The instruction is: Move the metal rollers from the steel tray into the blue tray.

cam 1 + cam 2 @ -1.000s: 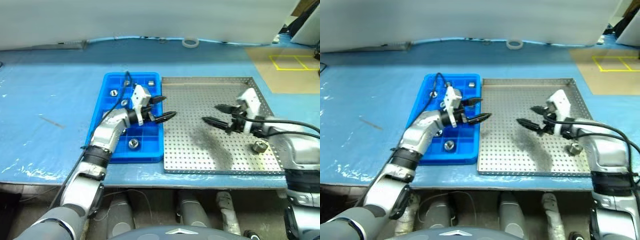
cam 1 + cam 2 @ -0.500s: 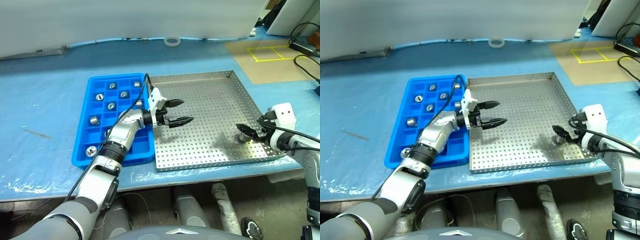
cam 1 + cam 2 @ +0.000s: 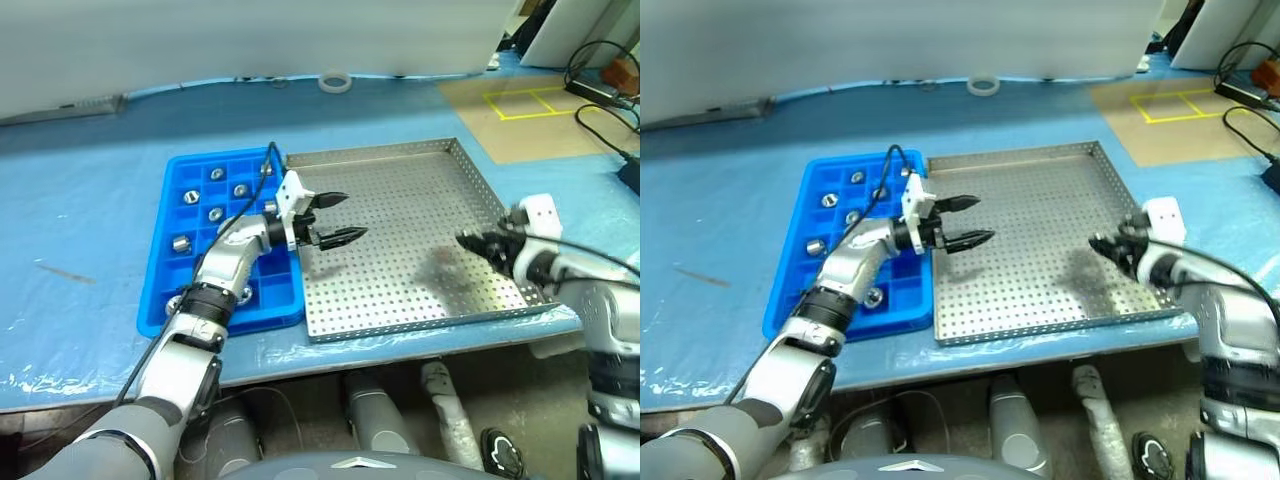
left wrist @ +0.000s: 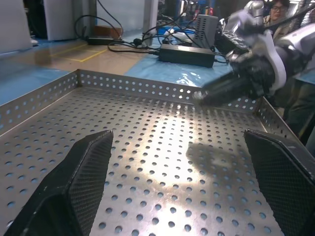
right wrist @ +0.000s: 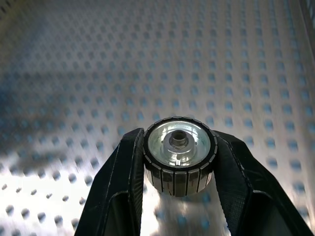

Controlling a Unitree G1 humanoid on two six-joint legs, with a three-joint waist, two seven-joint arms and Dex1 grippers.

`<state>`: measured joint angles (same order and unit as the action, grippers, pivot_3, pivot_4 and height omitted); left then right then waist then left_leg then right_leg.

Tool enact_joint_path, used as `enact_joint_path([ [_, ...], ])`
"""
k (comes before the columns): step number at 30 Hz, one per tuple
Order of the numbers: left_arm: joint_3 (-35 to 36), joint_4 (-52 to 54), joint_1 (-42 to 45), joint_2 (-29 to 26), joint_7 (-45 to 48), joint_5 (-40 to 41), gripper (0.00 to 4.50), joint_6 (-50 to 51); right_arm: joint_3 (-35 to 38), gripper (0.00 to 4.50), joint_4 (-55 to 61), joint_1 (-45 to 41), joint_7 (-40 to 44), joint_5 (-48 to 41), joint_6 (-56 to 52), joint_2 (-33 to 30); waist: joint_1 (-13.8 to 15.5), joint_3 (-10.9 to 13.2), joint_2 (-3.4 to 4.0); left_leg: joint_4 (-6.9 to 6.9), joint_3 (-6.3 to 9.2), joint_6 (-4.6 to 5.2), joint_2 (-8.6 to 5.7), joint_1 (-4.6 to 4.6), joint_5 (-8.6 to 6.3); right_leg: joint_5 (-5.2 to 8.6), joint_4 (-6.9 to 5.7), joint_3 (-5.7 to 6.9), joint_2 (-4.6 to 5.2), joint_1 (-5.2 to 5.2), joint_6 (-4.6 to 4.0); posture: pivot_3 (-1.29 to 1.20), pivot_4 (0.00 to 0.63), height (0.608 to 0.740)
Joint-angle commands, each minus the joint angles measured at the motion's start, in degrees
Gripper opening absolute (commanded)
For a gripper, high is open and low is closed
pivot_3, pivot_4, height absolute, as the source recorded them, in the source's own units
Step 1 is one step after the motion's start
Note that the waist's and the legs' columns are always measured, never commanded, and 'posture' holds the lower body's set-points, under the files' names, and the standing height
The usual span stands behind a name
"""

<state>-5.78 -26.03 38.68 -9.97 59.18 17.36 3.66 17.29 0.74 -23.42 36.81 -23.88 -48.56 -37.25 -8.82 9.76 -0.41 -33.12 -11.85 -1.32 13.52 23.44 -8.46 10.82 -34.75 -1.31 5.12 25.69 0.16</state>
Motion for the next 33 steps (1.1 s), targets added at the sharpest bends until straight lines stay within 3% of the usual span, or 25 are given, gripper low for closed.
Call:
enact_joint_path([
  [1,2.66,9.18,-3.69,-2.42,-3.56,1.16,4.5,3.0,-2.55,1.63,-2.16,-8.1,5.72,-3.4,6.42,2.9,0.57,0.0,0.01,0.0,0.03,0.0,0.02,0.01,0.0,-0.03,-0.03,0.04,0.01,0.0,-0.05,-0.31,0.15,0.74],
  [11,12.09,32.34,-20.85,-11.43,-16.19,2.93,4.5,11.09,-18.47,1.63,-21.05,-26.21,23.93,-1.35,15.74,15.43,9.41,0.03,0.06,0.28,0.09,-0.08,0.28,0.06,0.05,-0.03,-0.02,0.48,-0.01,0.07,-0.25,0.07,0.15,0.74],
  [18,15.95,43.24,-30.51,-12.81,-22.47,4.44,4.5,14.53,-29.89,1.63,-32.88,-30.1,33.29,7.9,24.2,17.53,16.11,0.04,0.07,0.45,0.23,-0.33,0.33,0.1,0.17,0.07,-0.02,1.05,0.18,-0.13,-0.4,0.2,0.15,0.74],
  [23,16.04,43.65,-30.74,-13.71,-23.19,5.13,4.5,15.21,-29.97,1.63,-34.77,-30.32,37.02,8.86,24.81,16.11,17.47,0.07,0.1,0.44,0.44,-0.53,0.31,0.04,0.29,0.07,-0.11,1.16,0.24,-0.3,-0.39,0.18,0.15,0.74],
  [28,14.9,39.36,-26.59,-14.64,-21.55,4.88,4.5,14.27,-30.88,1.63,-28.06,-26.28,41.21,8.11,20.65,12.37,17.39,0.06,0.1,0.61,0.7,-0.76,0.36,-0.08,0.44,0.07,-0.13,1.15,0.18,-0.39,-0.38,0.14,0.15,0.74],
  [33,13.3,36.88,-24.36,-14.46,-20.33,4.58,4.5,13.63,-31.95,1.63,-24.65,-22.27,39.36,9.92,18.38,11.6,16.16,0.06,0.1,0.77,0.7,-0.83,0.38,-0.15,0.49,0.07,-0.08,1.17,0.05,-0.32,-0.38,0.11,0.15,0.74],
])
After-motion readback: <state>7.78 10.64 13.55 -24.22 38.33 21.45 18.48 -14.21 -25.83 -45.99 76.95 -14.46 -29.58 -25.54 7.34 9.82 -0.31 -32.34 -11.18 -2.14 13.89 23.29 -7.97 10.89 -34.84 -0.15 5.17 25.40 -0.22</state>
